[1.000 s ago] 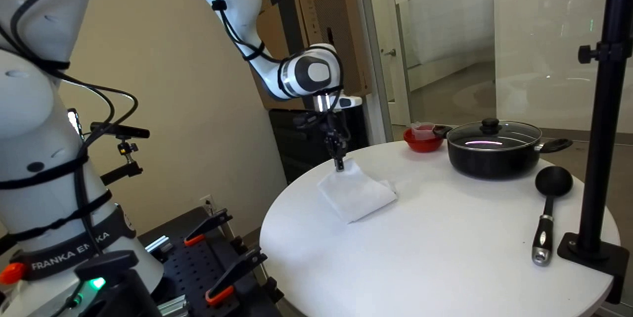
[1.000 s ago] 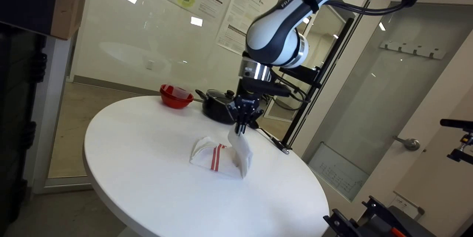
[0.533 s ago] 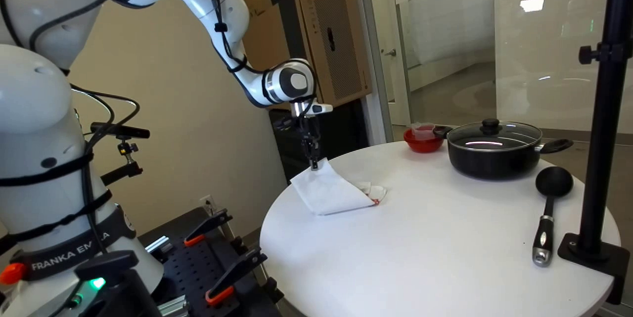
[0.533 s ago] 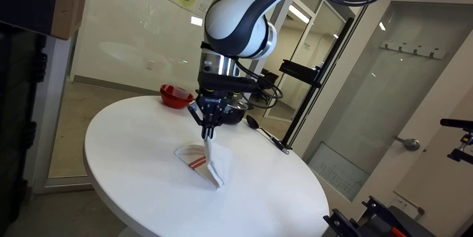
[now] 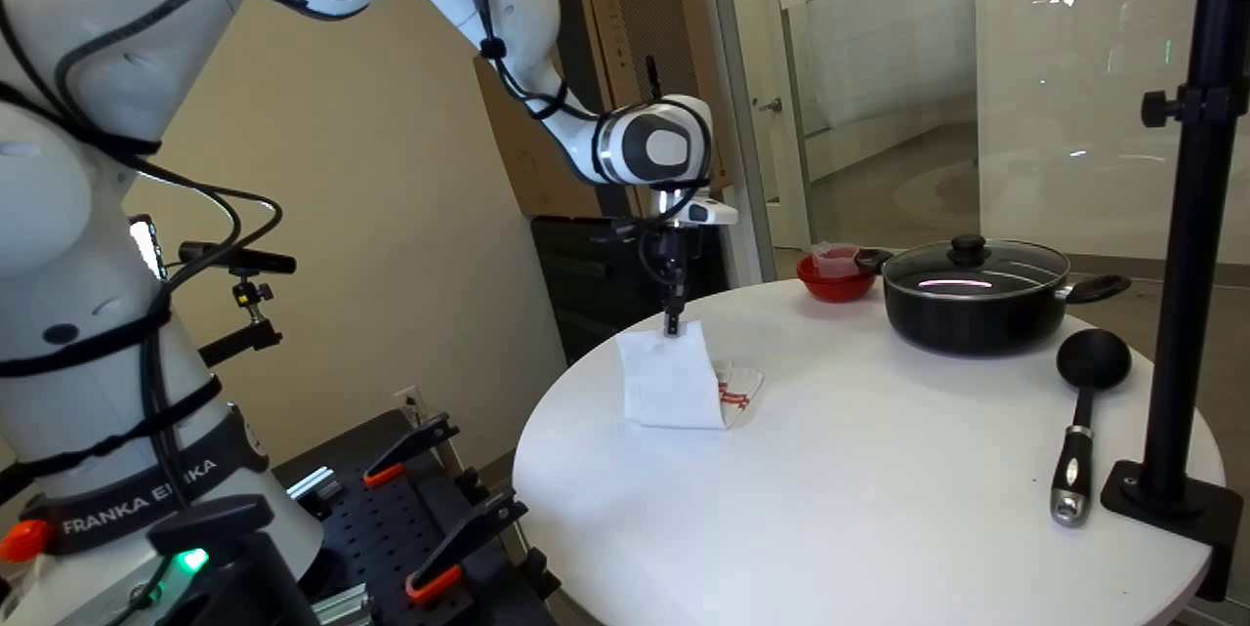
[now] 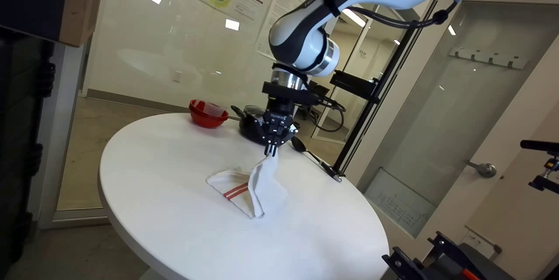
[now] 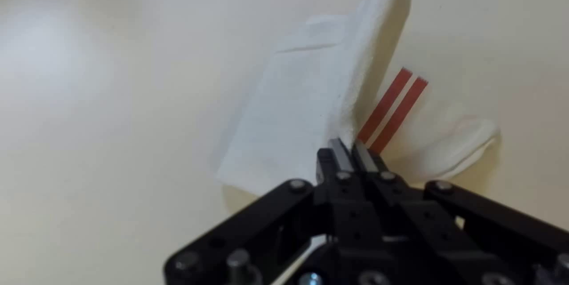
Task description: Fold the white towel
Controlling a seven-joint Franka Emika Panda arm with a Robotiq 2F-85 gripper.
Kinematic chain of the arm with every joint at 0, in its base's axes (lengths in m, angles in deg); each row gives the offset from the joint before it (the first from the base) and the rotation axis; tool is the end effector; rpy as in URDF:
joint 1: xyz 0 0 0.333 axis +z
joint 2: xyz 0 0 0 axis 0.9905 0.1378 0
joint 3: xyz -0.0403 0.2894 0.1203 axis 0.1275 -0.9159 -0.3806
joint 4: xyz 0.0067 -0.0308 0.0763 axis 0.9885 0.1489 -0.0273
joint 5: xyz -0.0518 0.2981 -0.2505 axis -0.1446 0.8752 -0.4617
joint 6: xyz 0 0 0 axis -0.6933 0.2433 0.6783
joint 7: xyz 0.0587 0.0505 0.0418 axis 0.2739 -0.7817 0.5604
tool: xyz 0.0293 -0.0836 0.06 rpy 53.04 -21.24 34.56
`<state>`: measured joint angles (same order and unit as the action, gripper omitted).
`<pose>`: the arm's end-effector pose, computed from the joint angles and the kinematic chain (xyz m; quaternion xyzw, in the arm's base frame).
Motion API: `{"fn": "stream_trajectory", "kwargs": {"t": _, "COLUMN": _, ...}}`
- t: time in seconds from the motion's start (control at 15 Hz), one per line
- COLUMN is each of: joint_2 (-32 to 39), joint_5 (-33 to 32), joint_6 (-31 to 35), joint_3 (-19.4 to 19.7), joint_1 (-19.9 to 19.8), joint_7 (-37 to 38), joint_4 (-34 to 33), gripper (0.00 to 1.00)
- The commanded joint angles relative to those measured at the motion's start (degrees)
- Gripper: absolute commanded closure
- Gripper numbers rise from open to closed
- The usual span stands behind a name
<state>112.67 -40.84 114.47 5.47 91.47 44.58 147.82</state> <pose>0.6271 0.0682 0.1131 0.9441 -0.2915 -0.1502 0.0338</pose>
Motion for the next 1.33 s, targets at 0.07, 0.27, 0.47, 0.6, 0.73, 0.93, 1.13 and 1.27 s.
{"fn": "stream_trajectory", "kwargs": {"t": 0.07, "joint_2": 3.35, "joint_5": 7.27, "joint_6": -6.24, "joint_3": 0.03, "joint_1": -8.54, "joint_7": 1.06, "joint_4": -8.16, "gripper": 0.99}}
{"fn": "stream_trajectory", "kwargs": {"t": 0.27, "joint_2": 5.42, "joint_5": 9.41, "joint_6": -7.15, "joint_3": 0.24, "joint_1": -10.66, "joint_7": 2.68, "joint_4": -11.39, "gripper": 0.99}}
{"fn": "stream_trajectory", "kwargs": {"t": 0.47, "joint_2": 7.33, "joint_5": 8.94, "joint_6": -7.20, "joint_3": 0.18, "joint_1": -9.61, "joint_7": 4.41, "joint_4": -13.34, "gripper": 0.99}}
{"fn": "stream_trajectory", "kwargs": {"t": 0.6, "joint_2": 8.72, "joint_5": 7.31, "joint_6": -7.10, "joint_3": 0.09, "joint_1": -7.30, "joint_7": 5.76, "joint_4": -14.33, "gripper": 0.99}}
{"fn": "stream_trajectory", "kwargs": {"t": 0.73, "joint_2": 10.08, "joint_5": 5.55, "joint_6": -7.16, "joint_3": 0.03, "joint_1": -4.23, "joint_7": 7.34, "joint_4": -15.45, "gripper": 0.99}}
{"fn": "stream_trajectory", "kwargs": {"t": 0.93, "joint_2": 11.68, "joint_5": 3.71, "joint_6": -8.11, "joint_3": -0.31, "joint_1": -0.15, "joint_7": 10.00, "joint_4": -18.27, "gripper": 0.99}}
{"fn": "stream_trajectory", "kwargs": {"t": 1.13, "joint_2": 12.78, "joint_5": 3.53, "joint_6": -9.23, "joint_3": -0.88, "joint_1": 1.19, "joint_7": 11.63, "joint_4": -21.47, "gripper": 0.99}}
{"fn": "stream_trajectory", "kwargs": {"t": 1.27, "joint_2": 13.61, "joint_5": 3.85, "joint_6": -10.56, "joint_3": -0.89, "joint_1": 0.79, "joint_7": 12.23, "joint_4": -23.44, "gripper": 0.99}}
